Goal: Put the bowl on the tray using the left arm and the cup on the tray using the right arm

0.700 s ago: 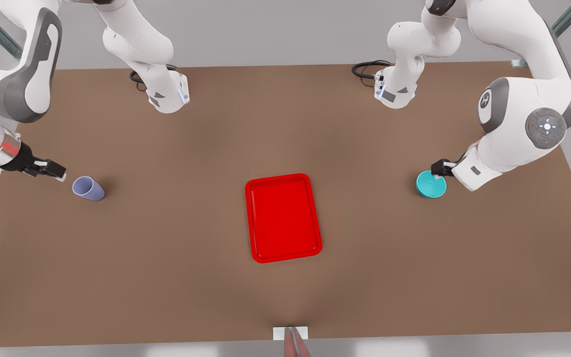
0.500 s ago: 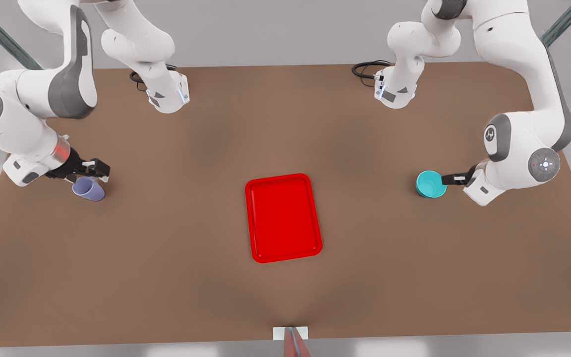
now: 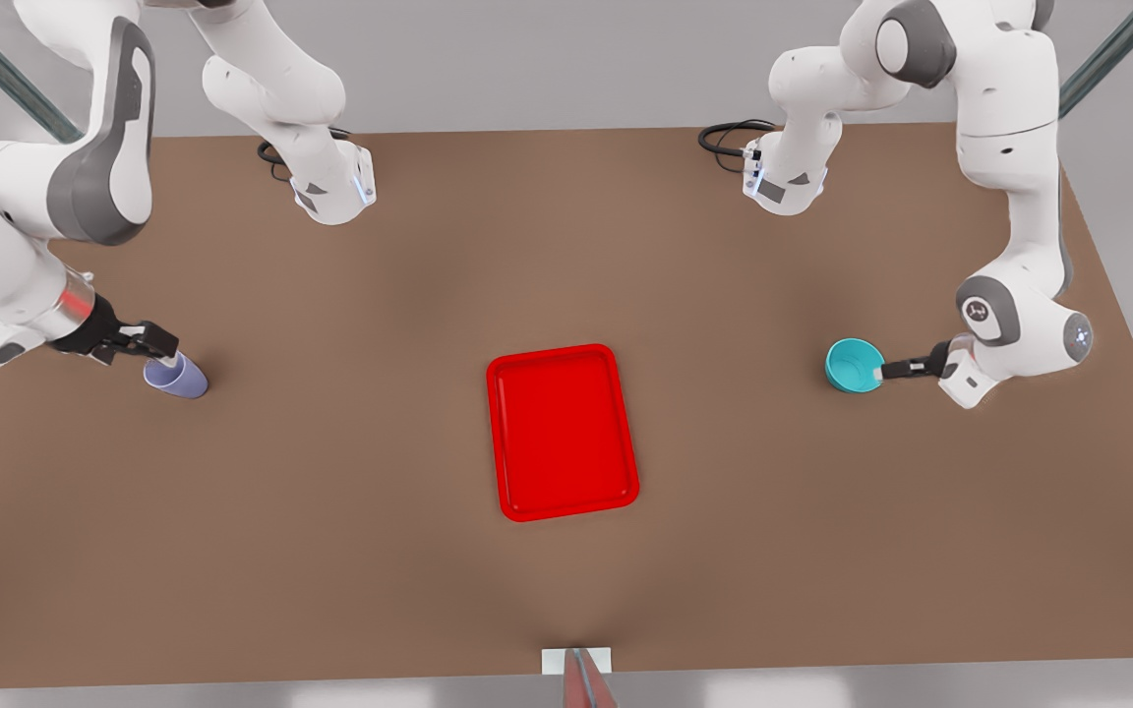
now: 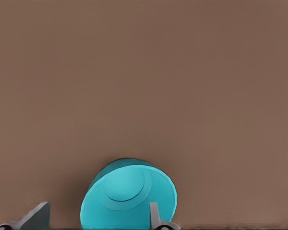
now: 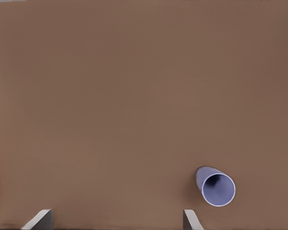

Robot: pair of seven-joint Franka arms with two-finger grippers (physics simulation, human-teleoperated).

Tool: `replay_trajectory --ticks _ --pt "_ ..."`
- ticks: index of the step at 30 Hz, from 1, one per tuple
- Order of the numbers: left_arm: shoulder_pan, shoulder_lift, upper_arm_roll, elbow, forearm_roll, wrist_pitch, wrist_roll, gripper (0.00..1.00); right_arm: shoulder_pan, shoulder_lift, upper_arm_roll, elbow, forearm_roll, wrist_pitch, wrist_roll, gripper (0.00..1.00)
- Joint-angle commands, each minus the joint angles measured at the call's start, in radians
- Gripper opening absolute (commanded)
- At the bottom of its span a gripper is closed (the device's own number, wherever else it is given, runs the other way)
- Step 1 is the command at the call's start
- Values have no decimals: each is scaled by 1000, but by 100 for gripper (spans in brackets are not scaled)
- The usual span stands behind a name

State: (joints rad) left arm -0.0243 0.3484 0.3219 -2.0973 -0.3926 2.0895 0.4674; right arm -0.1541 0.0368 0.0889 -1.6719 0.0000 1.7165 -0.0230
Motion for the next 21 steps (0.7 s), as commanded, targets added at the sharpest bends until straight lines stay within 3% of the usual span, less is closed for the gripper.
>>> replay_trajectory --ticks 1,21 --pt "0 0 0 -6 -15 0 29 100 -33 0 0 0 0 -1 0 100" --pt "30 93 -9 -18 -19 12 122 100 -24 -2 2 3 0 0 0 100"
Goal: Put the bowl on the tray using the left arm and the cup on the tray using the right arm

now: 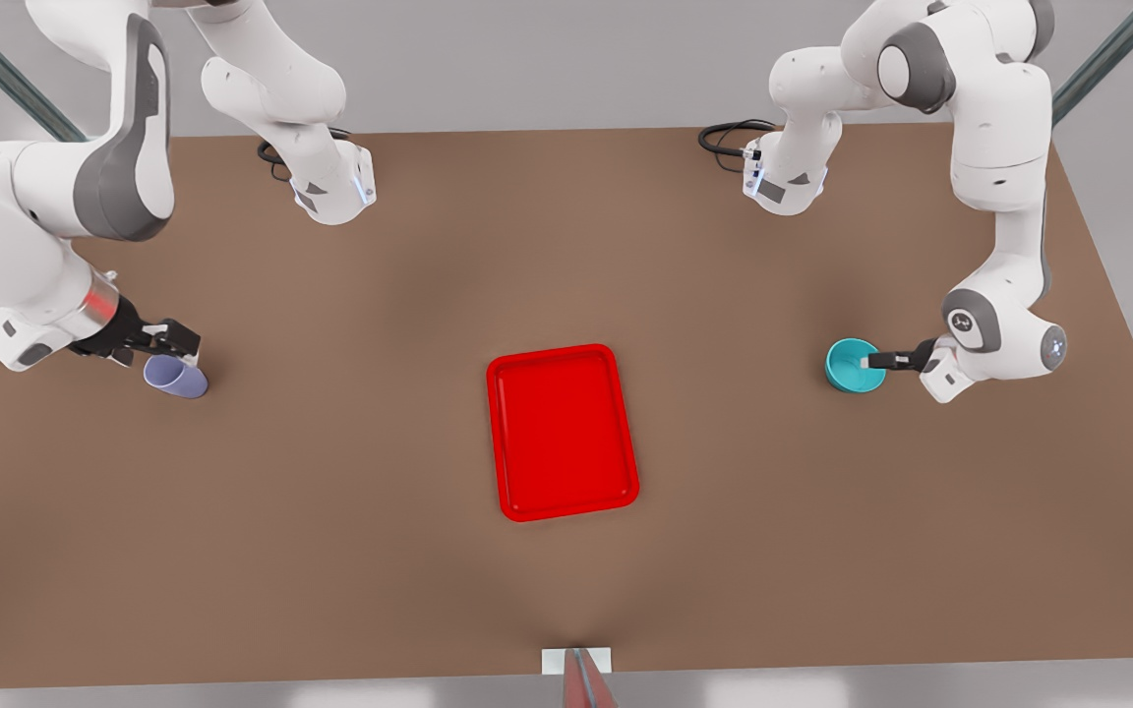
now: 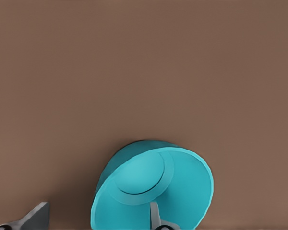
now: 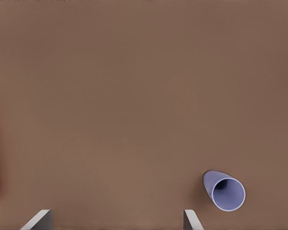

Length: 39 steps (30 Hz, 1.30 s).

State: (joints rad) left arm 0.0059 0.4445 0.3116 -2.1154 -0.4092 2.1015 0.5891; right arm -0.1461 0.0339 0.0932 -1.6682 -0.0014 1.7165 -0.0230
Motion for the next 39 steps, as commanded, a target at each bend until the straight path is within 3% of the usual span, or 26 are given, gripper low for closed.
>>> replay_trajectory --ticks 1,3,5,7,10,16,28,35,39 --pt "0 -1 0 0 -3 0 0 100 -29 0 0 1 0 0 0 100" --pt "-1 -1 0 2 -3 2 0 100 -23 34 0 19 0 -20 0 100" --pt "-4 -3 0 2 4 34 0 100 53 130 -40 160 -42 -113 3 100" --pt "-6 -3 0 2 4 35 0 100 46 130 -40 160 -40 -107 3 100" --pt "-6 -3 -2 2 4 17 -5 66 43 121 -40 168 -37 -92 3 100" --pt "-17 -10 -12 2 3 15 -15 34 42 115 -36 166 -32 -75 2 100" --pt "-43 5 -14 11 0 29 -41 21 39 121 -40 168 -29 -54 2 100" --pt "-50 3 -14 11 0 14 -72 21 40 123 -40 168 -29 -54 2 100" --pt "-104 -82 -16 48 -8 -52 -189 21 39 123 -40 168 -29 -54 2 100"
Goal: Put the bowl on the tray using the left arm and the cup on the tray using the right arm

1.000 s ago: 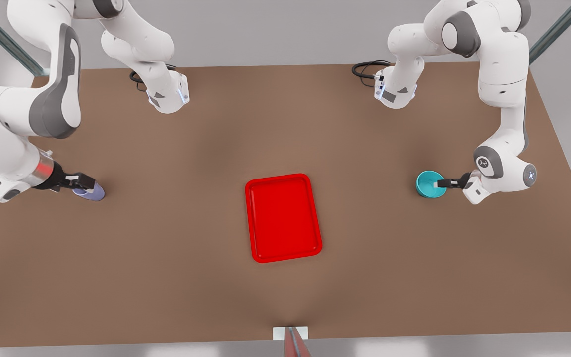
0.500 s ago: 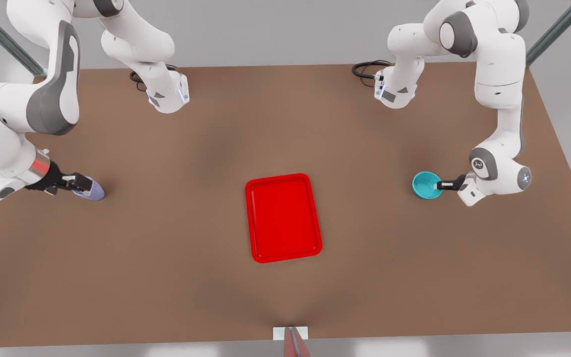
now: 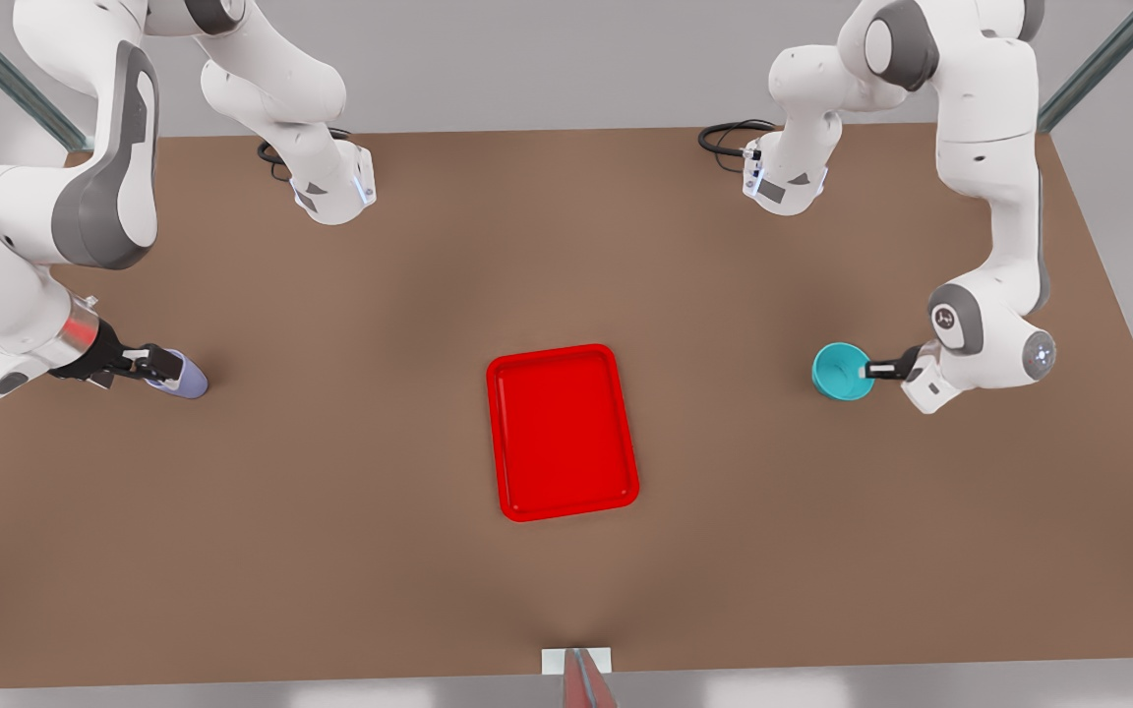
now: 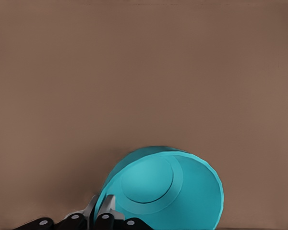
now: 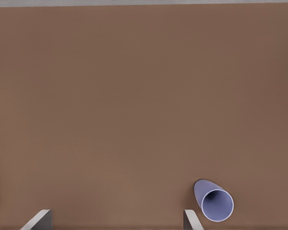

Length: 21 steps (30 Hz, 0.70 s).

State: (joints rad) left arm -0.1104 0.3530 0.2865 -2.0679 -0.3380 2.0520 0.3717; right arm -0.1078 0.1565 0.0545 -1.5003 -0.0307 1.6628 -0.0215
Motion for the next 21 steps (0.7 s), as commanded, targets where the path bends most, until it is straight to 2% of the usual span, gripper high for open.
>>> replay_trajectory --ticks 1,6,11,18,21 --pt "0 -5 -13 3 -79 -3 -16 21 0 0 -1 0 0 0 0 100" --pt "-146 0 -171 111 -82 17 -378 21 0 0 -1 0 0 0 0 100" --pt "-276 81 -173 192 -153 -1 -488 21 0 1 -1 0 0 2 0 100" --pt "-302 161 -283 350 -182 -53 -769 21 -1 3 -1 -1 2 0 0 100" --pt "-376 182 -293 377 -220 -49 -876 21 -1 3 -1 0 2 2 0 100"
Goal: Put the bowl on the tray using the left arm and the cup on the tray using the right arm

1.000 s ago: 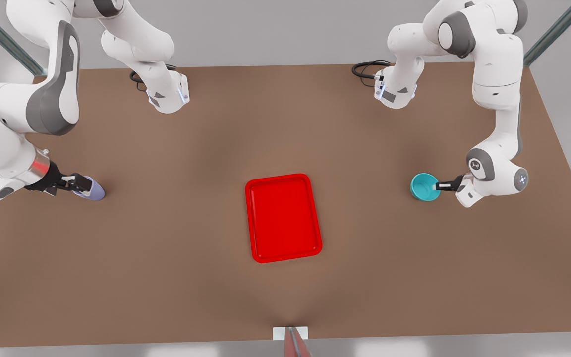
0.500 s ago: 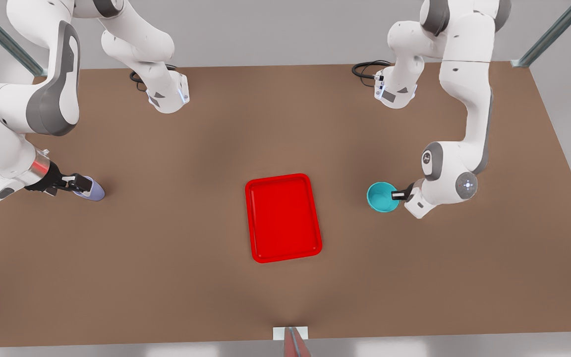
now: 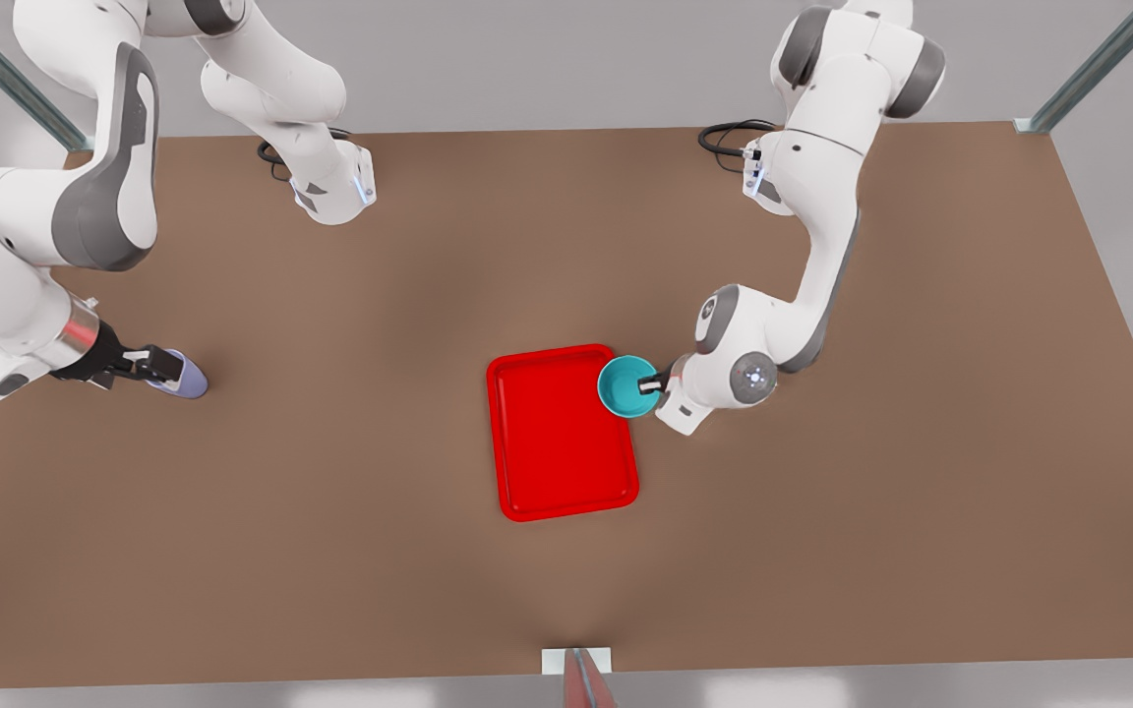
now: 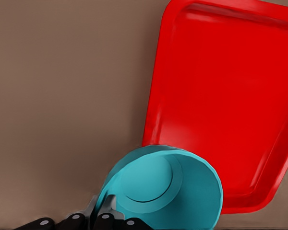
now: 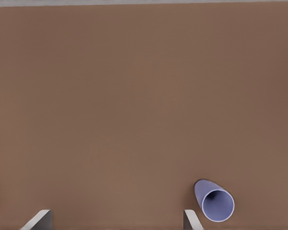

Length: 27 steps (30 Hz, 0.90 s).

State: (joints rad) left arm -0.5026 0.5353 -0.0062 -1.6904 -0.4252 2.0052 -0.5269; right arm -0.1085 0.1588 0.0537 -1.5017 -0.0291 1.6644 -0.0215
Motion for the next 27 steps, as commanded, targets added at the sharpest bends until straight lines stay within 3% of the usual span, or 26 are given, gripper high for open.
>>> replay_trajectory --ticks 1,11,12,14,15,22,25,27 --pt "-11 2 0 1 -144 6 -10 21 0 -1 0 0 0 0 0 100" --pt "-88 98 0 70 -228 119 -65 21 0 1 0 0 0 -2 0 100" --pt "-91 103 0 70 -230 119 -54 30 0 -1 0 0 0 0 0 100" --pt "-99 104 0 70 -224 119 -38 71 0 -1 0 0 2 -2 0 100" --pt "-100 104 0 69 -222 119 -27 84 0 -1 0 0 2 -2 0 100" --pt "-94 101 15 84 -192 98 -13 99 0 1 0 0 2 -2 0 100" --pt "-82 103 155 222 -35 -213 63 99 0 -1 0 0 2 -2 0 100" --pt "24 83 215 405 147 -494 280 99 0 -1 -2 0 2 0 0 100"
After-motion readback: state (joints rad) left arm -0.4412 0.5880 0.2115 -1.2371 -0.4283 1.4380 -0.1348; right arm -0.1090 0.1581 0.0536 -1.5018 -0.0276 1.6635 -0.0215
